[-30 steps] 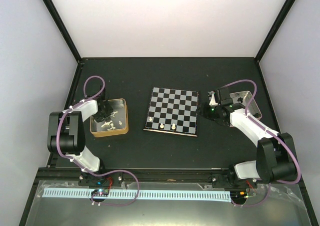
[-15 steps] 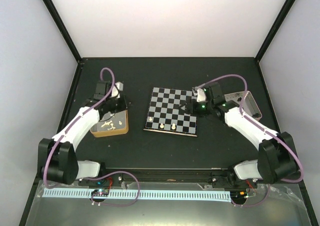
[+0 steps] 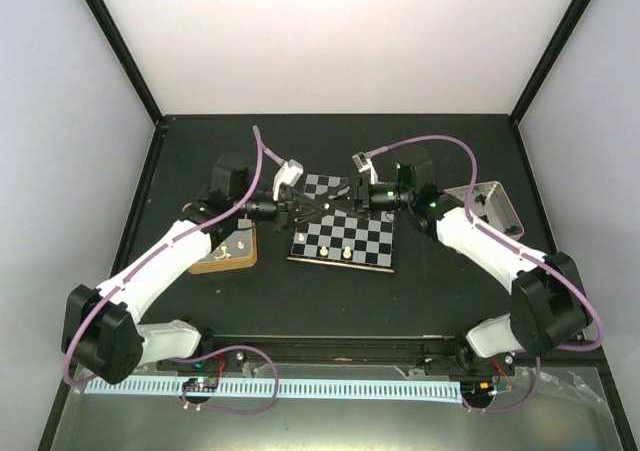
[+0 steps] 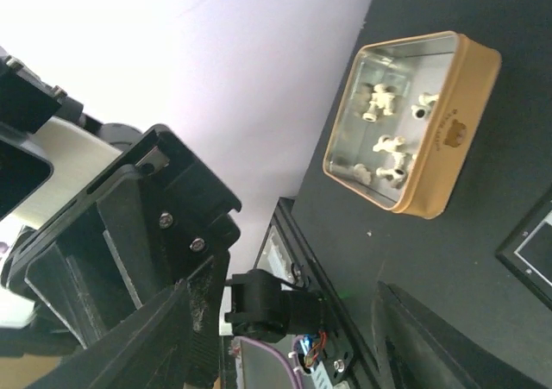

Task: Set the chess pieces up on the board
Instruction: Place the chess piece on the chessboard.

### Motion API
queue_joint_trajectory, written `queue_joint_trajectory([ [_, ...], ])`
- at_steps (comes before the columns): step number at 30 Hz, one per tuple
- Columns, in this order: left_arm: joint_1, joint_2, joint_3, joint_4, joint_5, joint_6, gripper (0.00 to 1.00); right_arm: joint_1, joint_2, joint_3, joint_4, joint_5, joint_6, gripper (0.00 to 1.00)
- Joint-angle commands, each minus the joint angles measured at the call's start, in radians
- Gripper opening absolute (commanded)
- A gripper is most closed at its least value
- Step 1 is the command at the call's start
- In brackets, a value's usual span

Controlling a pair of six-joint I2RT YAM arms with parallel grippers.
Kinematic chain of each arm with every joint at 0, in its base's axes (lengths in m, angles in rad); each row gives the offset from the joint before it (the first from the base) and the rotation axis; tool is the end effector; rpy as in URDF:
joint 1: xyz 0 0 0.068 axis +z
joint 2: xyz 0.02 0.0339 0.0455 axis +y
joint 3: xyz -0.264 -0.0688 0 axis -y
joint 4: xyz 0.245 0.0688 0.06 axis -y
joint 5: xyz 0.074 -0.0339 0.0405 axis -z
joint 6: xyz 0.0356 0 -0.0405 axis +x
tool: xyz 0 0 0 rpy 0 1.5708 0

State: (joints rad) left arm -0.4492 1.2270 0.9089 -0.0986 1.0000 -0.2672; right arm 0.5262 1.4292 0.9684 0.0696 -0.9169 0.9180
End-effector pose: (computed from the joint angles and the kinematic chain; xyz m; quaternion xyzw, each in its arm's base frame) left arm 0.2282 -0.1433 0.3047 0.3273 0.7087 -0.5441 0.3075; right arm 0.2602 0.1838 0.2832 -0.0964 0.7789 0.6057 0.1312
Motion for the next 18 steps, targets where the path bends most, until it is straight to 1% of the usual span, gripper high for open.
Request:
queue_joint_trajectory([
  [1,-0.006,0.0,0.03,0.065,0.139,0.082,0.02,0.016,-0.041,0.018,0.046,-0.07,0.059,0.55],
  [3,-0.006,0.0,0.028,0.068,0.135,0.087,0.02,0.023,-0.048,0.015,0.042,-0.08,0.059,0.49],
  [5,-0.008,0.004,0.03,0.068,0.126,0.083,0.02,0.029,-0.056,0.01,0.042,-0.087,0.061,0.46],
  [11,-0.007,0.018,0.03,0.059,0.109,0.083,0.02,0.031,-0.075,-0.01,0.061,-0.079,0.093,0.47],
  [13,-0.008,0.022,0.029,0.053,0.091,0.083,0.02,0.031,-0.077,-0.015,0.069,-0.079,0.103,0.45],
  [17,-0.006,0.027,0.03,0.048,0.053,0.077,0.02,0.031,-0.086,-0.025,0.056,-0.079,0.111,0.33],
  [18,-0.006,0.028,0.031,0.048,0.043,0.075,0.02,0.031,-0.09,-0.029,0.054,-0.081,0.113,0.31],
])
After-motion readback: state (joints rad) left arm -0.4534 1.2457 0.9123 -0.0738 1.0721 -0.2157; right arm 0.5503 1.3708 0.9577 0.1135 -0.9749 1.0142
